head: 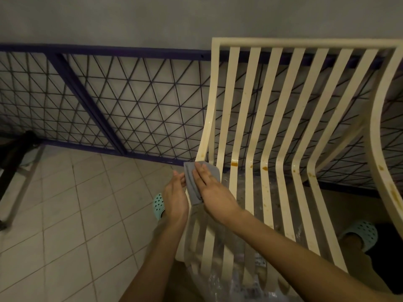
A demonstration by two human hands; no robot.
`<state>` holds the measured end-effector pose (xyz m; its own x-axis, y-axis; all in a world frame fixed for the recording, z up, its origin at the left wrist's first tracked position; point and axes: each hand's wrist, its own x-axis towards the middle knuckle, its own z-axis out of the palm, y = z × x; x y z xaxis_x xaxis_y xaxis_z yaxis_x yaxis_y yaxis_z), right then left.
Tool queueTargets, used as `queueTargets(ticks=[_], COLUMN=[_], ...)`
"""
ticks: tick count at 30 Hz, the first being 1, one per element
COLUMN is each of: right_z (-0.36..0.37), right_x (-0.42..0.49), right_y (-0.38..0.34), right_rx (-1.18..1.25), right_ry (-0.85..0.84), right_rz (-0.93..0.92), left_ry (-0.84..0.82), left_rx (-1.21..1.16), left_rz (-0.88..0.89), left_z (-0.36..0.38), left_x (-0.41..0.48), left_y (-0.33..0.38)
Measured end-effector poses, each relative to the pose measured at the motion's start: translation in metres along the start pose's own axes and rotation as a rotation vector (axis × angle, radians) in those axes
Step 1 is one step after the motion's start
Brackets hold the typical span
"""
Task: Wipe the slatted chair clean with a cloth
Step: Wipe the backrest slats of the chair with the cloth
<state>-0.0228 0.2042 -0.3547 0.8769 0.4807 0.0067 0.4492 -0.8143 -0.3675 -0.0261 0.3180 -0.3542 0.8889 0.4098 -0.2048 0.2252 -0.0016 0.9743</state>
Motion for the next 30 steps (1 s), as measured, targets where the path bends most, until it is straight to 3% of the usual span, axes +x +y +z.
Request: queueTargets(ticks=[6,13,19,26,30], right_z=[0.005,-0.012,-0.019,-0.002,0.010], right_x=[-0.019,0.020,0.027,-0.015,-0.037], right_y=[-0.010,0.011,0.006,-0.020,-0.035], right_rx=[-0.030,-0.136,-0.103,-0.002,0.046], right_ry=[-0.019,-0.007,-0.030,-0.085,-0.101], right_rz=[-0.040,0.013,0.058,0.035,0.024], left_ry=[0.000,0.003,-0.023,-0.002,-0.036], left_rx=[0.054,0.017,-0.006,0.043,0.017], left_rz=[-0.070,0.017,0.035,-0.083,-0.053], left_z=[-0.001,0.001,0.000,-0.003,-0.004], left_x=[0.005,0.002,-0.001,0.004,0.004], left_y=[-0.005,-0.004,0.001,-0.003,-0.005])
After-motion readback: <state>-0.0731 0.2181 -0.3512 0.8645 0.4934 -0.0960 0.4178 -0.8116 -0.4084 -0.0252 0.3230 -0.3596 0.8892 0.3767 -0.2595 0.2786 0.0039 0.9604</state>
